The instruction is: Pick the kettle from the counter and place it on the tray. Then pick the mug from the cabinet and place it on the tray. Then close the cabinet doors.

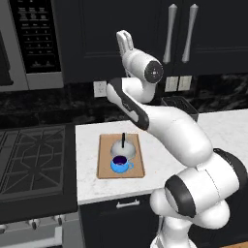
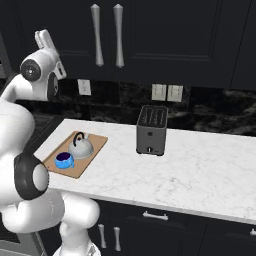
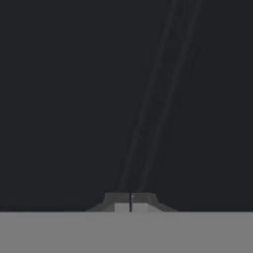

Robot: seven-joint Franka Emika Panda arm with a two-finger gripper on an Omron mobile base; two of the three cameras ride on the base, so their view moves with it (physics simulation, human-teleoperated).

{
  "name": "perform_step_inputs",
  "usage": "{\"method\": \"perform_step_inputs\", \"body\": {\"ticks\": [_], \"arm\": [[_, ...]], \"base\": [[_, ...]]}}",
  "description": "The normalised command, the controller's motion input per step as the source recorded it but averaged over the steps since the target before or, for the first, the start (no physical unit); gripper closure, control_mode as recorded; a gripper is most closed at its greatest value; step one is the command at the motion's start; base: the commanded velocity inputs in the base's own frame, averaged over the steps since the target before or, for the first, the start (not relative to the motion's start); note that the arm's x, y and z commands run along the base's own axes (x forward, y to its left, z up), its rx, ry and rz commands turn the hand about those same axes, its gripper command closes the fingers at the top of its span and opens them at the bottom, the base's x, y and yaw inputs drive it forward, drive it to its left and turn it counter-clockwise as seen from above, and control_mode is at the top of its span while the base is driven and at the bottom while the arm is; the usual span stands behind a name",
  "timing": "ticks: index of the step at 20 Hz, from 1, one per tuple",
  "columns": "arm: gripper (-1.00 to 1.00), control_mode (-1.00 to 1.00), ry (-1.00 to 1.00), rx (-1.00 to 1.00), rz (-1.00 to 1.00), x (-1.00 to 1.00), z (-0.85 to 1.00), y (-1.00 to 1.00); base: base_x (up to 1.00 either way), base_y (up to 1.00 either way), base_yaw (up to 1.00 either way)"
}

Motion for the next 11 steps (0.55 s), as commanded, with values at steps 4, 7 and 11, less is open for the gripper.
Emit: {"method": "perform_step_inputs", "body": {"ticks": [4, 7, 11], "arm": [[1.00, -1.00, 0.00, 0.00, 0.19, 0.74, 0.00, -0.21], [1.00, -1.00, 0.00, 0.00, 0.17, 0.59, 0.00, -0.18], [1.00, -1.00, 0.03, 0.00, 0.01, 0.11, 0.00, -0.01]], "base": [[0.00, 0.00, 0.00], [0.00, 0.00, 0.00], [0.00, 0.00, 0.00]]}}
